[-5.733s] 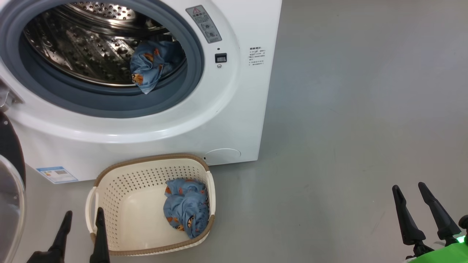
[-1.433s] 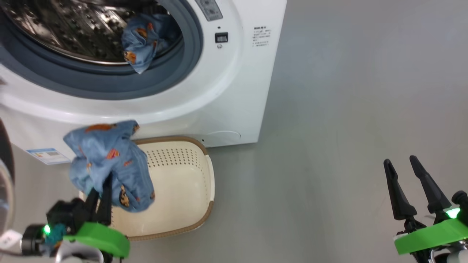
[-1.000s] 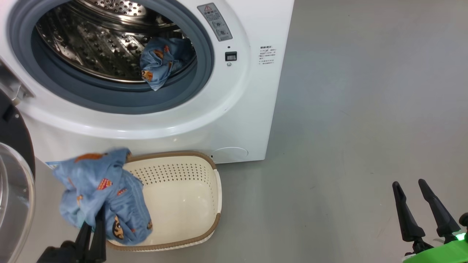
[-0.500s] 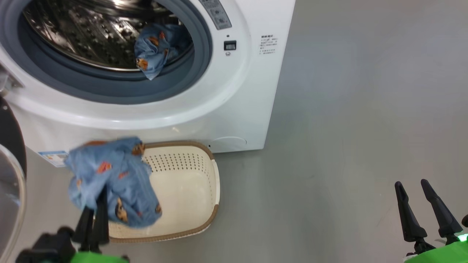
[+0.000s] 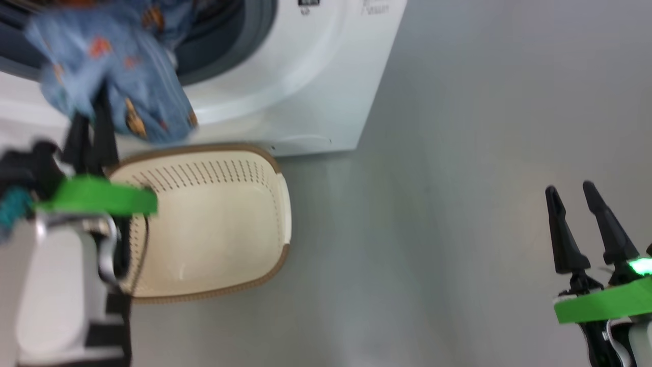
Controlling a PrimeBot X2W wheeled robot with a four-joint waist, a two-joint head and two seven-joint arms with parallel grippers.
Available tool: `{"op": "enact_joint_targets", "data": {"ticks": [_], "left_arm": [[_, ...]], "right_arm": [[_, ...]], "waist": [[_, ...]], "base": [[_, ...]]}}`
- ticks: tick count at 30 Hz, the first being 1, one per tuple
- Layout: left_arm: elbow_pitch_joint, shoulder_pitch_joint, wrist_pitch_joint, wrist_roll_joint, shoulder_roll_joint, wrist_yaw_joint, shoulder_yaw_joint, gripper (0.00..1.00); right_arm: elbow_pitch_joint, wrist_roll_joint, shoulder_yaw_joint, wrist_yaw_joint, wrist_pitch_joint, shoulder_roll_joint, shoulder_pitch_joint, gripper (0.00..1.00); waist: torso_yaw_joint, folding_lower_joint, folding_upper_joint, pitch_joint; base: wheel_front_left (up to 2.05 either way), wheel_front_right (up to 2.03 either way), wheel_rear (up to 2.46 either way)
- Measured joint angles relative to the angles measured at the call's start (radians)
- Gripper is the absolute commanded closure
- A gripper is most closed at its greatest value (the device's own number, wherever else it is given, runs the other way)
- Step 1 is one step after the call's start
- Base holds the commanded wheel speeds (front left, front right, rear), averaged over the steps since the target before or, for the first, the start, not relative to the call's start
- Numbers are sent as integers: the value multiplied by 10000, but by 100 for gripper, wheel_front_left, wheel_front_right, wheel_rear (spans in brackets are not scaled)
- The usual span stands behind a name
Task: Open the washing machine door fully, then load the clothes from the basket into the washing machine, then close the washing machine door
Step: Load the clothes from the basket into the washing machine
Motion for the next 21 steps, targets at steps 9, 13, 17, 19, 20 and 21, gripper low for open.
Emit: {"op": "enact_joint_targets", "data": {"ticks": [9,13,17,19,20,21], "left_arm": [[3129,-3578,2,251,759,21,706,100],[4543,-4647,0,437,1256,119,838,100],[5655,-5624,0,568,1632,194,828,100],[5952,-6131,2,654,1785,253,798,100],[5958,-6389,2,654,1835,299,809,100],[5900,-6671,2,654,1871,309,813,100]], "right_arm": [[-21,190,330,0,0,267,-961,0],[-15,238,424,0,0,431,-1181,0],[15,347,610,0,0,522,-1183,0],[29,397,631,0,0,537,-1212,0],[35,399,640,0,0,550,-1257,0],[35,399,646,0,0,570,-1330,0]], "waist": [[-593,1,0,1316],[-1078,-1,0,1687],[-1536,-1,0,2018],[-1730,0,0,2187],[-1817,0,0,2268],[-1897,-1,0,2351]], "base": [[0,0,0],[0,0,0],[0,0,0],[0,0,0],[0,0,0],[0,0,0]]}}
